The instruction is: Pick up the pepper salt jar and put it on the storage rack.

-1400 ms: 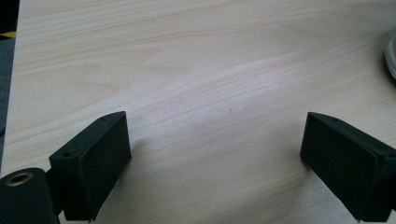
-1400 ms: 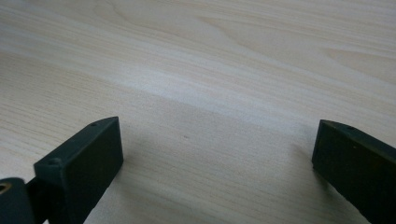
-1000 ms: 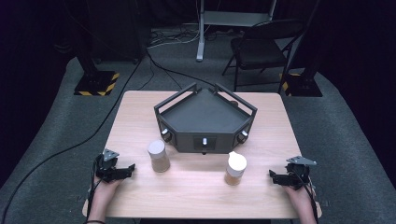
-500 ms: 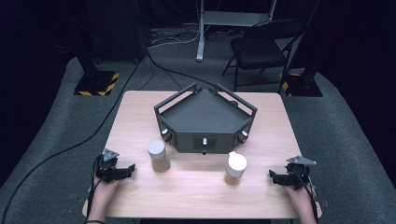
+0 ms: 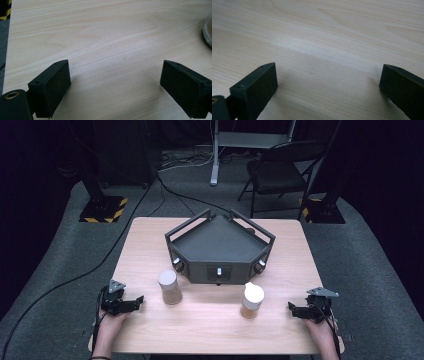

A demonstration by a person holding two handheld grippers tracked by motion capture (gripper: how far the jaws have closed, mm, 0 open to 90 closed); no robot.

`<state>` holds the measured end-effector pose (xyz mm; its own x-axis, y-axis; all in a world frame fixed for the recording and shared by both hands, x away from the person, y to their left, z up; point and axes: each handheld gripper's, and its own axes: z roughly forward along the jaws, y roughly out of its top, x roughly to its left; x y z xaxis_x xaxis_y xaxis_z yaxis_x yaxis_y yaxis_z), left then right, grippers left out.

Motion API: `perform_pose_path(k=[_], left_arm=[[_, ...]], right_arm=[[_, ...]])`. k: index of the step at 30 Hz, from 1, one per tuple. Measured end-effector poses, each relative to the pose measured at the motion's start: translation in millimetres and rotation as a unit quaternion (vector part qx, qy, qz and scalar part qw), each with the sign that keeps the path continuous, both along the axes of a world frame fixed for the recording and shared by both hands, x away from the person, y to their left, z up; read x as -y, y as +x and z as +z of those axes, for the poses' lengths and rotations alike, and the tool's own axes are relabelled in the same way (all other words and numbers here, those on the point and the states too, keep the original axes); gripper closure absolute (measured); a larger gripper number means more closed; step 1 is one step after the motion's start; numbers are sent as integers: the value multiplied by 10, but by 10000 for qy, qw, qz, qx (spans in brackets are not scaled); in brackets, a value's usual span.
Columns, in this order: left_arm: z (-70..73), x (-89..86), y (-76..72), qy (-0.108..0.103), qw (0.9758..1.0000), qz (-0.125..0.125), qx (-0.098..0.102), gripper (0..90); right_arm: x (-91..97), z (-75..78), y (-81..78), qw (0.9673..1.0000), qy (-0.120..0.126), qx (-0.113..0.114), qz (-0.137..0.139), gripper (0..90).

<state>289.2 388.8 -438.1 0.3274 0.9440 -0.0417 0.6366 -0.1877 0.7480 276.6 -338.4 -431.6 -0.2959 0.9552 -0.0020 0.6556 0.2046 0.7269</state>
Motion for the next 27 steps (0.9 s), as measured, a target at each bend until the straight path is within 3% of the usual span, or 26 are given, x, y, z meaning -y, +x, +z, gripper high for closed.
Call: perform_pose_path(k=[16,27], left_arm=[[125,-11,-85,-66,9997,-124,221,93],[248,20,-162,-161,9982,-314,490,94]], right_arm=[[1,0,2,10000,-4,0,8,5],[3,-1,4,10000,-3,1,14,4]])
